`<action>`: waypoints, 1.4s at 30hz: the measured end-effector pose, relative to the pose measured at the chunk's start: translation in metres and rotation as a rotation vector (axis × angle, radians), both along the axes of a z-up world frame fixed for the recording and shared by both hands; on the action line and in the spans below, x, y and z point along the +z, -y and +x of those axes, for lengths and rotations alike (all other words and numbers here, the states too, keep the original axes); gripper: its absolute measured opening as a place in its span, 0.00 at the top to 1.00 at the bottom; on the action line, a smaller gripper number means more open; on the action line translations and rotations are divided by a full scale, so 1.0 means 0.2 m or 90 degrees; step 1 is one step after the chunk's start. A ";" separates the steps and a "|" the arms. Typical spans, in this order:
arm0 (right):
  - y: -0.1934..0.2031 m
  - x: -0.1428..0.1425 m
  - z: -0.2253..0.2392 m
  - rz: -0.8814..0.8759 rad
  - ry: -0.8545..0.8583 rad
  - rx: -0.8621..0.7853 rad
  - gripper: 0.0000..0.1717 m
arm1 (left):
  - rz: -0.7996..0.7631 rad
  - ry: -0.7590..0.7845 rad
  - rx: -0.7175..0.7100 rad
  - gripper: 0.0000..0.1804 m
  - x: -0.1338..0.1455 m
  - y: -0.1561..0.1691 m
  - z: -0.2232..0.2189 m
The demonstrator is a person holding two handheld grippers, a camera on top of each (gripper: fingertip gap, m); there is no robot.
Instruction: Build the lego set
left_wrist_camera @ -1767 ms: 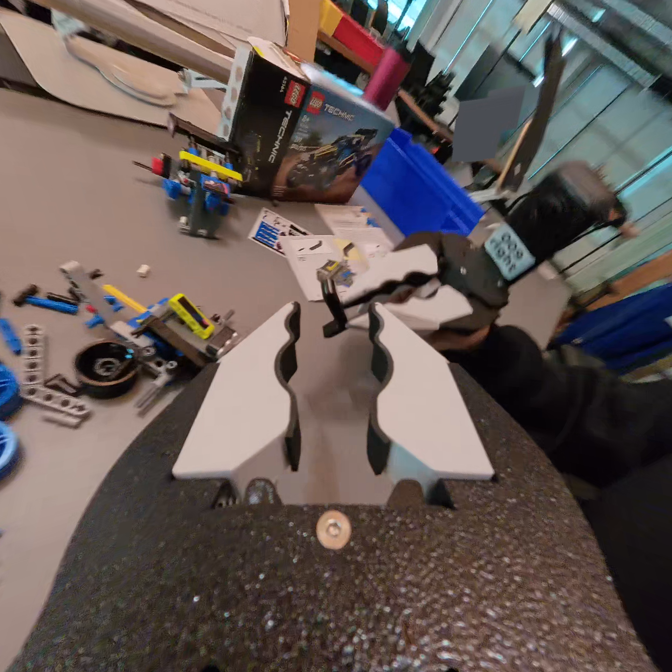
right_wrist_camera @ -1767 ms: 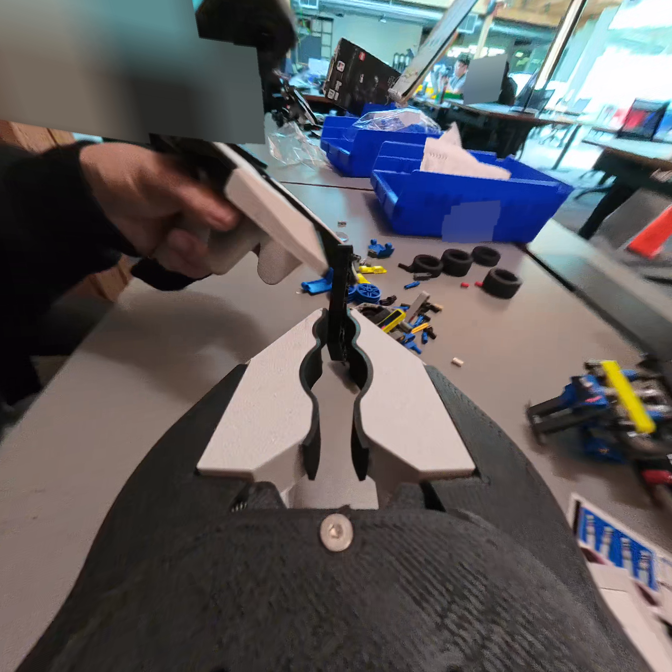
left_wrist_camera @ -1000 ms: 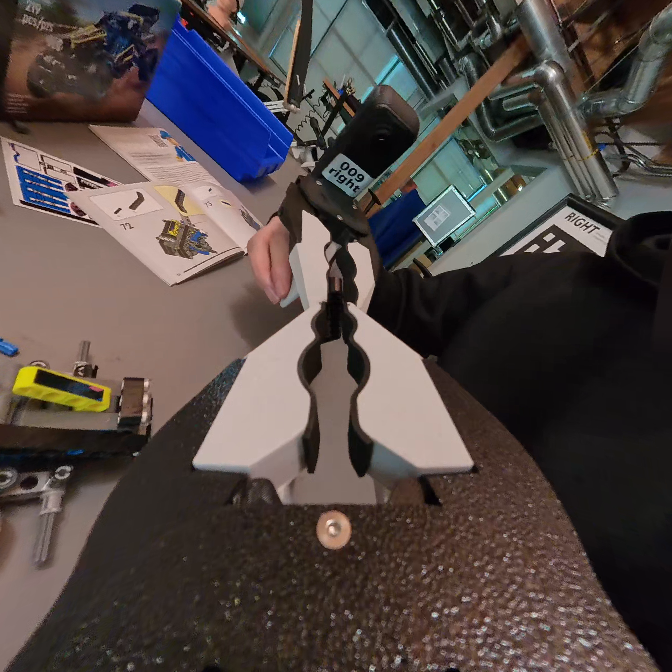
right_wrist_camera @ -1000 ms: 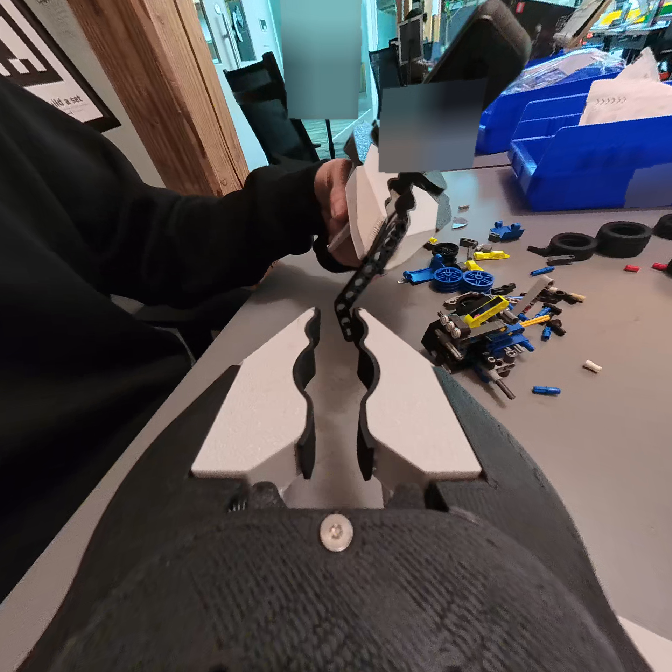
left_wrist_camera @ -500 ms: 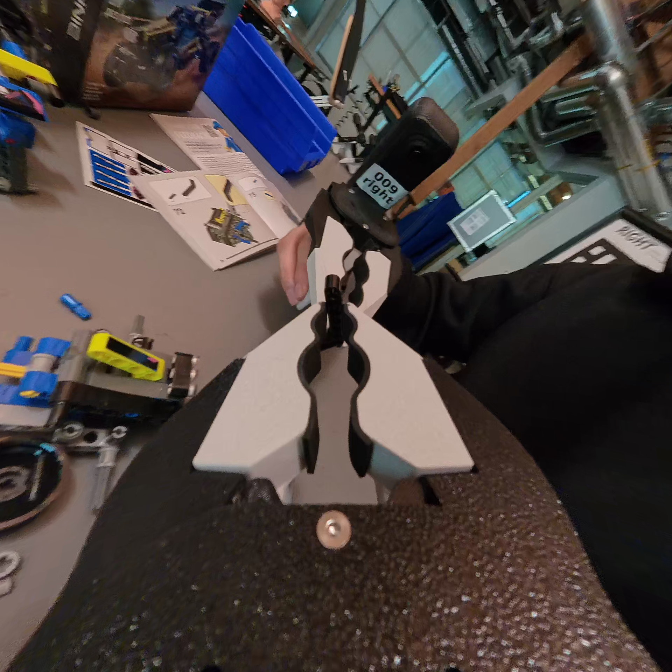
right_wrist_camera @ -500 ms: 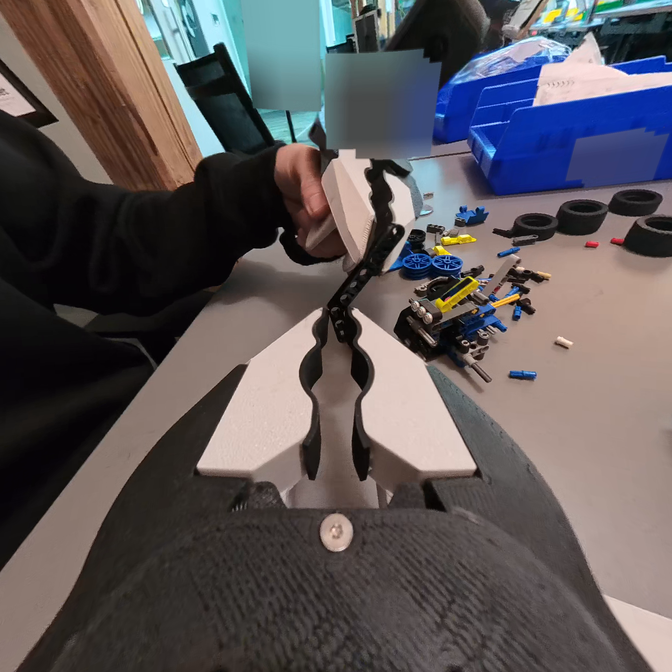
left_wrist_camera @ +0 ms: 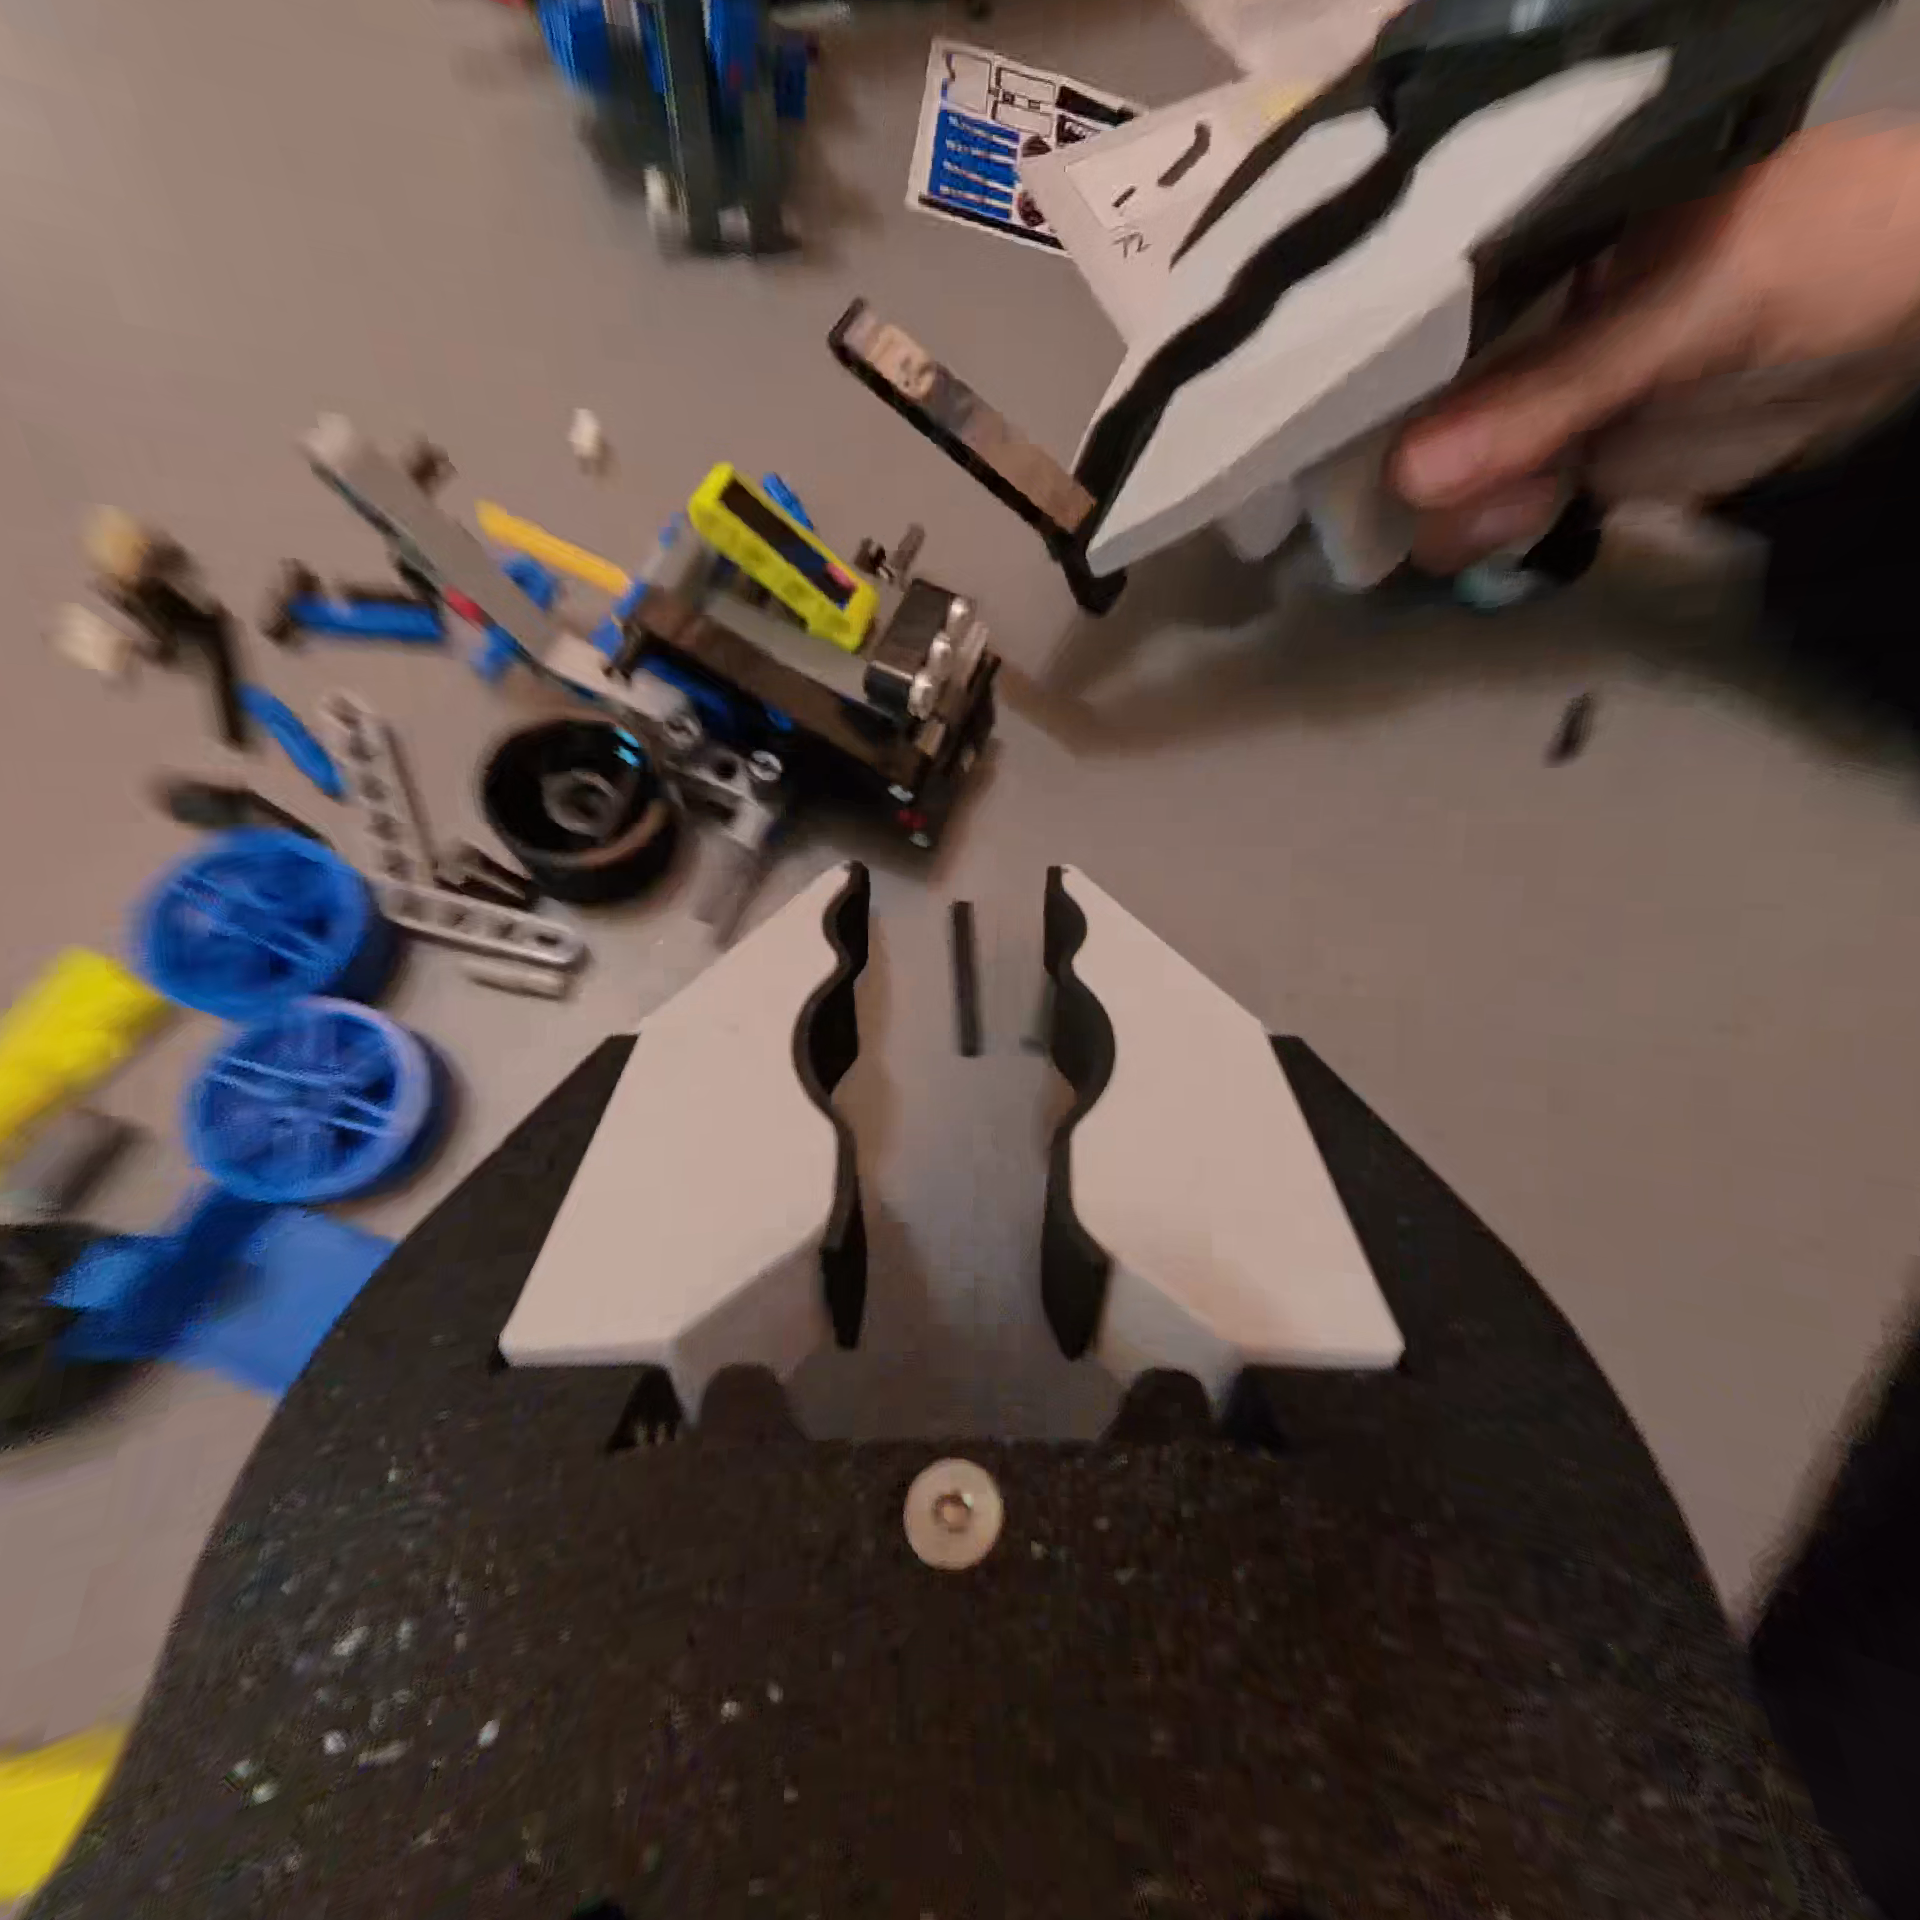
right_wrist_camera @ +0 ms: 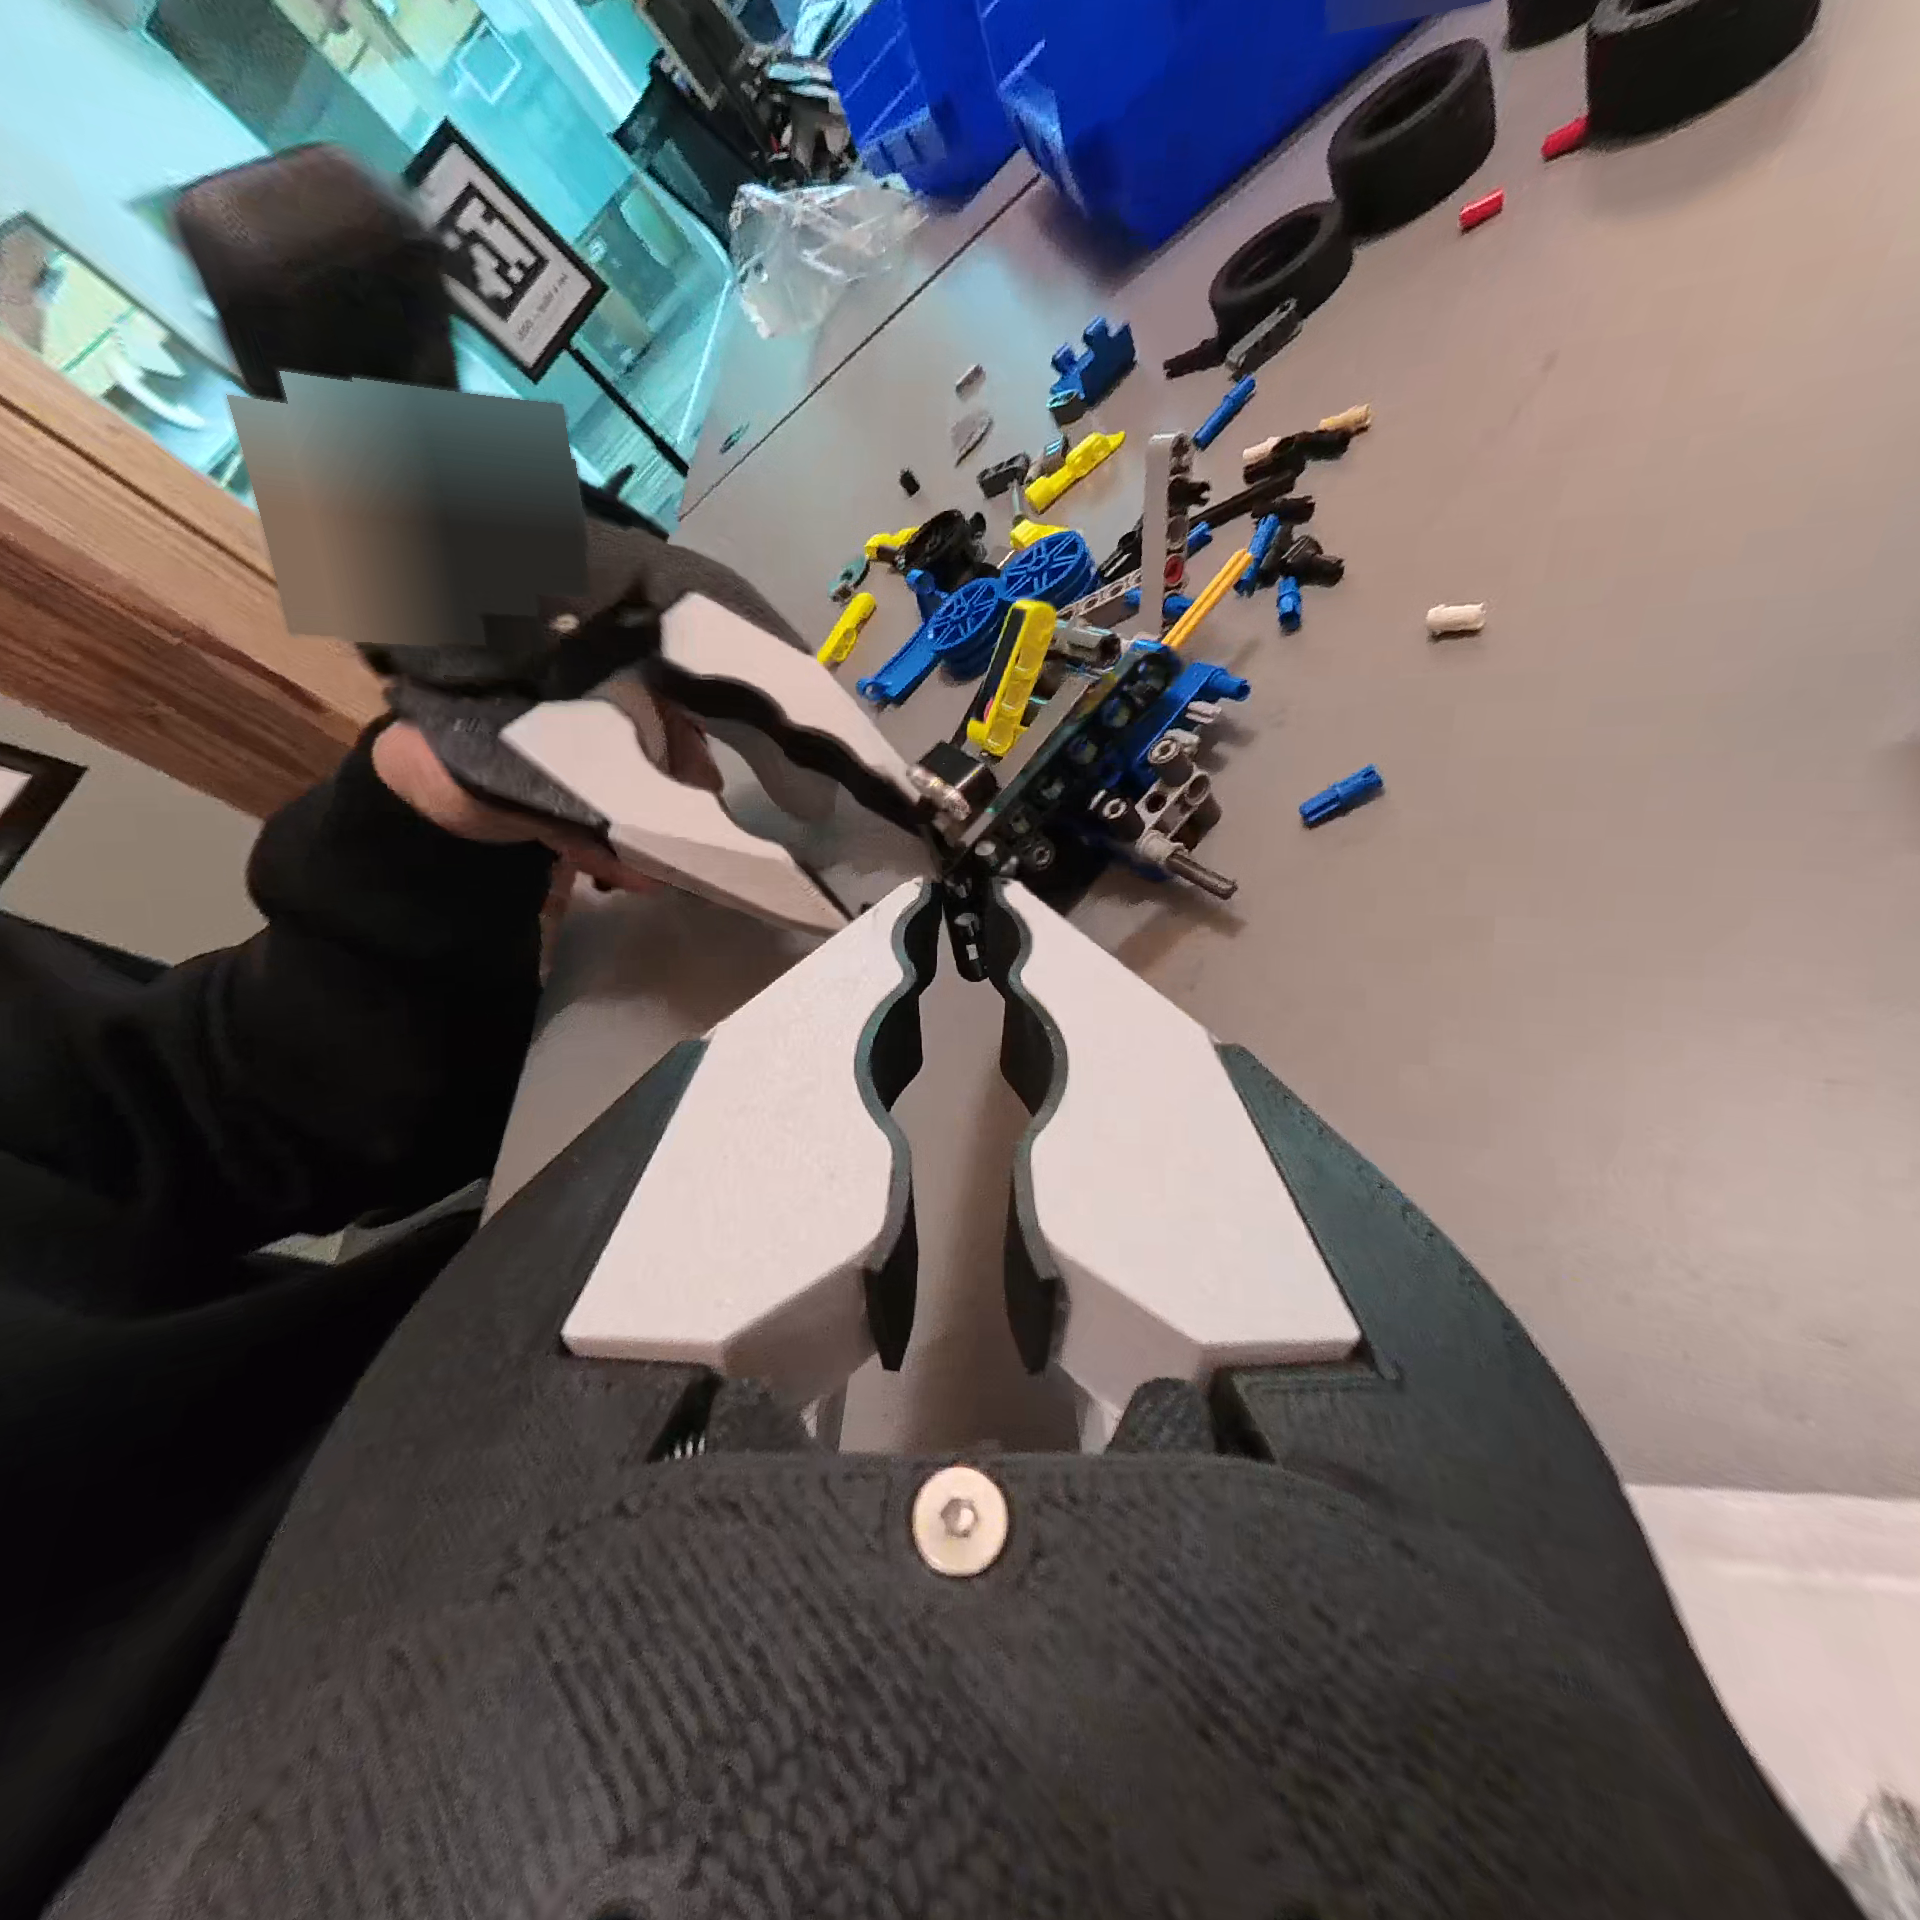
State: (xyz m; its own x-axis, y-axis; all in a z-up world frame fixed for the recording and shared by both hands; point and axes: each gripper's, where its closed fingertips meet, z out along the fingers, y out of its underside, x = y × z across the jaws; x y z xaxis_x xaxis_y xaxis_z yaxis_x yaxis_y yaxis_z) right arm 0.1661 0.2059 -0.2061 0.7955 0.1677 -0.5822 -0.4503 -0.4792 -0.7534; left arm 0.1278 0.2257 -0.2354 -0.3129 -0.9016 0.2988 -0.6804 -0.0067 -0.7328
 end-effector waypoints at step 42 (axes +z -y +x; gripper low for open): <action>-0.04 -0.05 0.09 -0.044 -0.093 0.008 0.97 | -0.582 -0.035 0.256 0.97 0.06 -0.06 0.17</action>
State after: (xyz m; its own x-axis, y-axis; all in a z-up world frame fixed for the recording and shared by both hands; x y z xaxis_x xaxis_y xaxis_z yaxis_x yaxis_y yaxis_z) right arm 0.1838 0.2134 -0.2168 0.6994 0.1330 -0.7023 -0.5464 -0.5338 -0.6453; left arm 0.1623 0.2386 -0.2227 0.0000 -0.3545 0.9351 -0.5372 -0.7887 -0.2990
